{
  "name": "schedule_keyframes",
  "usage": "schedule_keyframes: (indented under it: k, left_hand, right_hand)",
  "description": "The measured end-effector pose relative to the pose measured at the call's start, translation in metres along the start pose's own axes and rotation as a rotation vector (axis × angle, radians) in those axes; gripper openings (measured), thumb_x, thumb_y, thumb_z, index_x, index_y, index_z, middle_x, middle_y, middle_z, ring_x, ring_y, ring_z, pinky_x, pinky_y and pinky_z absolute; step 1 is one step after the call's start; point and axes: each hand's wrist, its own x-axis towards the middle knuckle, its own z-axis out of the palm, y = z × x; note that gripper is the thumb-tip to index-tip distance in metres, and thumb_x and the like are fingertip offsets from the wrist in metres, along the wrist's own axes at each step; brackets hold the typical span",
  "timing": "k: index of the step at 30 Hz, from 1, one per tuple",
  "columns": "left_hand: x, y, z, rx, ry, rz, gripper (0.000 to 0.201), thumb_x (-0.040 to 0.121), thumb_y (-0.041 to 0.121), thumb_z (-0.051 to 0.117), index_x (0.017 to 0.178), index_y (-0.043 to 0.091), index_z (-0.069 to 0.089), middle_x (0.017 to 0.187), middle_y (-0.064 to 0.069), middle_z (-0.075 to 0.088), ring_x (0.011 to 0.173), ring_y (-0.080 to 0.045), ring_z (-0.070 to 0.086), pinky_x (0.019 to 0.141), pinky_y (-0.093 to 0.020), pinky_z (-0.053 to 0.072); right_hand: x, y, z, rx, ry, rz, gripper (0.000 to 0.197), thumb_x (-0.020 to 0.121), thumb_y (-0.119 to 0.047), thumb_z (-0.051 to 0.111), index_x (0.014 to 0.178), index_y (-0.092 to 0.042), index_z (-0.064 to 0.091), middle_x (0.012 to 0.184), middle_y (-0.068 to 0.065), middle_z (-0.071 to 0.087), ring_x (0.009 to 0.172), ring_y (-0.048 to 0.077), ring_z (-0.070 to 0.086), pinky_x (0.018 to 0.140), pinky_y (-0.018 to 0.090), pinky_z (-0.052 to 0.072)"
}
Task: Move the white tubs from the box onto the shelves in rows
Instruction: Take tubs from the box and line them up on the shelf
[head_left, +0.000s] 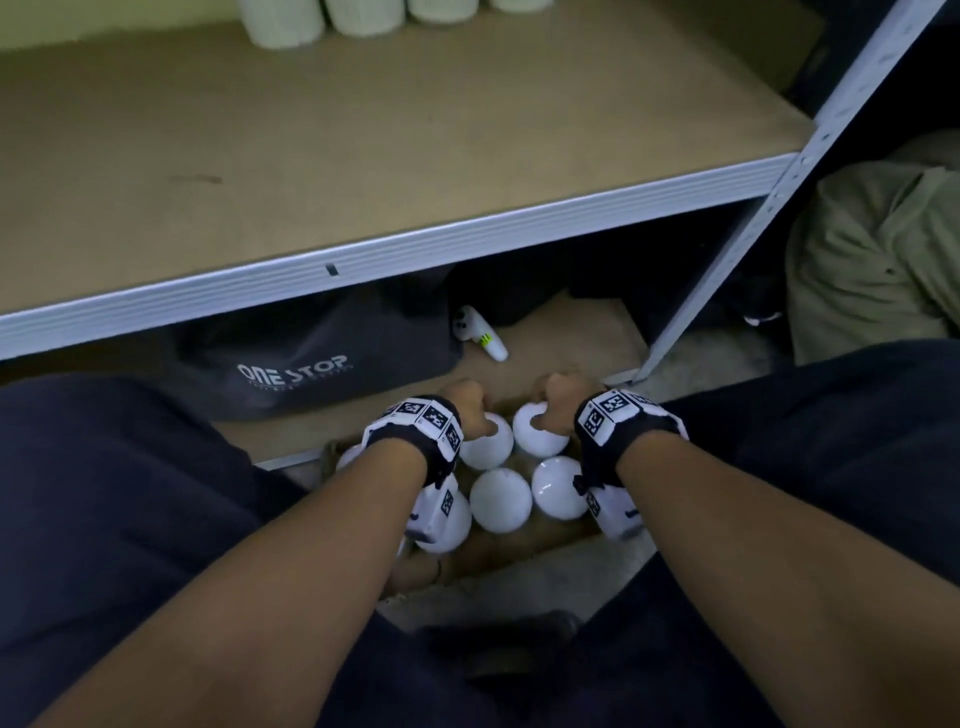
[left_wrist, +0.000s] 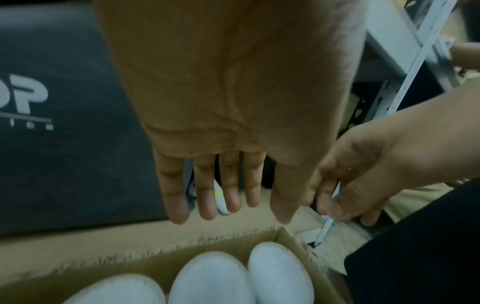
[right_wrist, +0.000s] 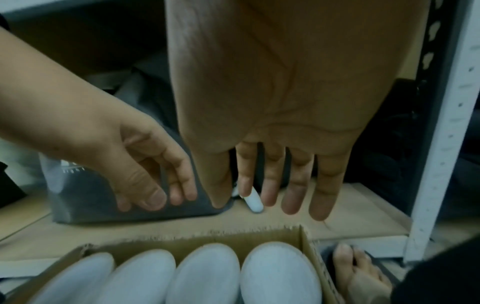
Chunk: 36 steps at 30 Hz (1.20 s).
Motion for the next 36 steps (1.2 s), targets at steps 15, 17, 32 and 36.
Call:
schedule_keyframes:
  k: [15,17,32,36]
  left_hand:
    - [0.037,-0.024,0.112,0.077,-0.186,-0.047,0.080,0.075,0.037,0.075,0.141,0.019,0.032,0.143,-0.011,0.028,0.130,-0.034,0.033,0.104,-0.046,0.038]
    - [0.036,-0.024,0.119,0.108,-0.171,-0.049,0.086,0.072,0.039,0.077,0.140,0.020,0.029,0.144,-0.009,0.025,0.132,-0.034,0.029,0.103,-0.047,0.039]
    - [0.024,-0.018,0.161,0.184,0.028,-0.066,0.107,0.061,0.058,0.076,0.144,0.019,0.022,0.150,-0.011,0.020,0.120,-0.034,0.046,0.096,-0.040,0.044]
    - [0.027,-0.011,0.165,0.209,0.025,-0.040,0.108,0.057,0.049,0.082,0.142,0.013,0.027,0.149,-0.017,0.024,0.125,-0.033,0.043,0.099,-0.038,0.043]
  right_hand:
    - [0.036,0.023,0.104,-0.153,-0.258,0.034,0.076,0.080,-0.035,0.070,0.141,-0.016,0.029,0.142,0.011,0.025,0.137,0.041,0.024,0.103,0.053,0.038]
    - [0.037,0.021,0.113,-0.164,-0.268,0.030,0.079,0.077,-0.035,0.073,0.139,-0.017,0.028,0.139,0.011,0.024,0.132,0.043,0.028,0.100,0.051,0.041]
    - [0.035,0.029,0.138,-0.174,-0.105,0.037,0.088,0.060,-0.043,0.078,0.130,-0.027,0.029,0.136,0.009,0.027,0.102,0.036,0.051,0.089,0.044,0.045]
    - [0.030,0.031,0.140,-0.203,-0.074,0.031,0.084,0.063,-0.041,0.075,0.132,-0.028,0.029,0.136,0.008,0.030,0.101,0.034,0.052,0.089,0.041,0.044]
